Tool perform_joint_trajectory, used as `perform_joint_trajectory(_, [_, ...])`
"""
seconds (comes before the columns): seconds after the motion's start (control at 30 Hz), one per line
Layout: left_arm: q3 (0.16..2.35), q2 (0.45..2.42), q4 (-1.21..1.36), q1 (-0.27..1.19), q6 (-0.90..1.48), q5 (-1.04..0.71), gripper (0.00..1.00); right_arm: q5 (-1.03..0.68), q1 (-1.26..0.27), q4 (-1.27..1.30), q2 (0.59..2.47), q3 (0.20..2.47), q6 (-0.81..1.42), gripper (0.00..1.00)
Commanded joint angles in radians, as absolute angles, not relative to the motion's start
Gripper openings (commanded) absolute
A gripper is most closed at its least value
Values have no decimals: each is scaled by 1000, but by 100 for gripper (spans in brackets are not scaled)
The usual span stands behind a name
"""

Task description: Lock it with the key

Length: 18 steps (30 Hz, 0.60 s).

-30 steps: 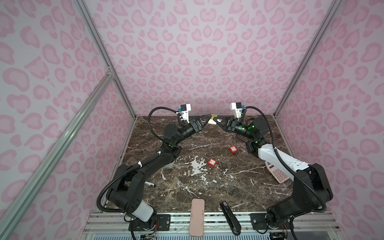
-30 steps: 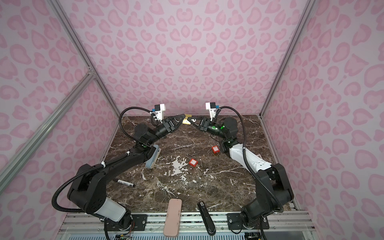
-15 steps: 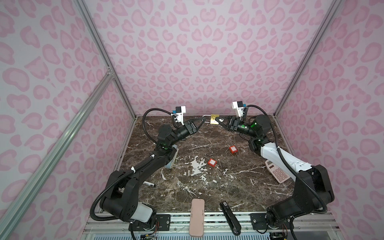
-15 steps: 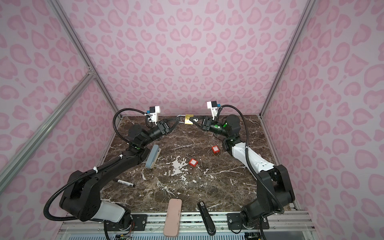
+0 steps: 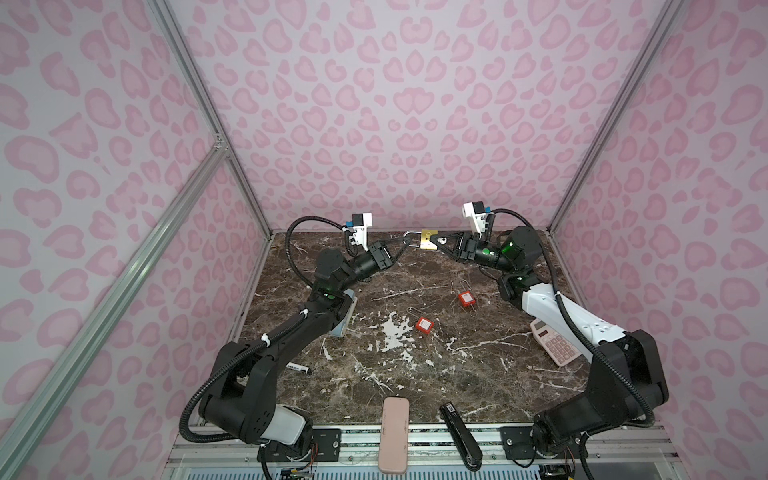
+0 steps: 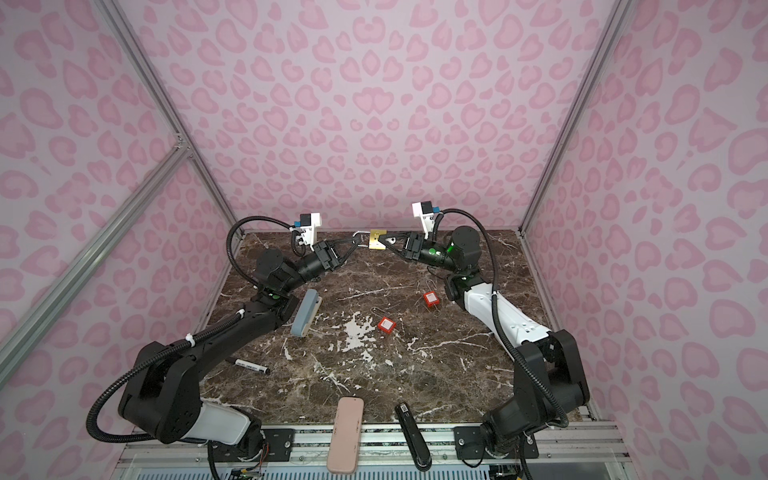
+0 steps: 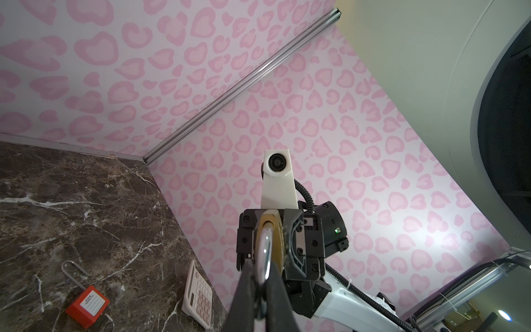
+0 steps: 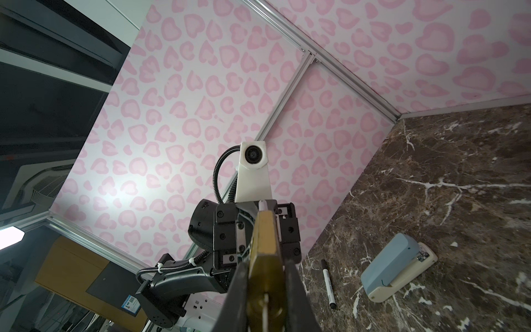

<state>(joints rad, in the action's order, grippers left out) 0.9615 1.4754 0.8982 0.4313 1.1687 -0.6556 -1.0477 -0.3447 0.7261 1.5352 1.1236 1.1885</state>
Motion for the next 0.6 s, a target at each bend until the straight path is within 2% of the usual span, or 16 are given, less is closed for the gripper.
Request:
perform_joint_trajectory(0.0, [964,1466,913,429,1155,-669,3,-1067,-347,775,1540,1131,1181,0])
perform_joint_trajectory(0.27, [976,1506,945,473,1173,-673,3,-1051,-390,836,1580,1147,1211,0])
perform_joint_trajectory(0.57, [970,1485,916,459,1159,-672,3,-1114,-347,802,1598,1182,1202,0])
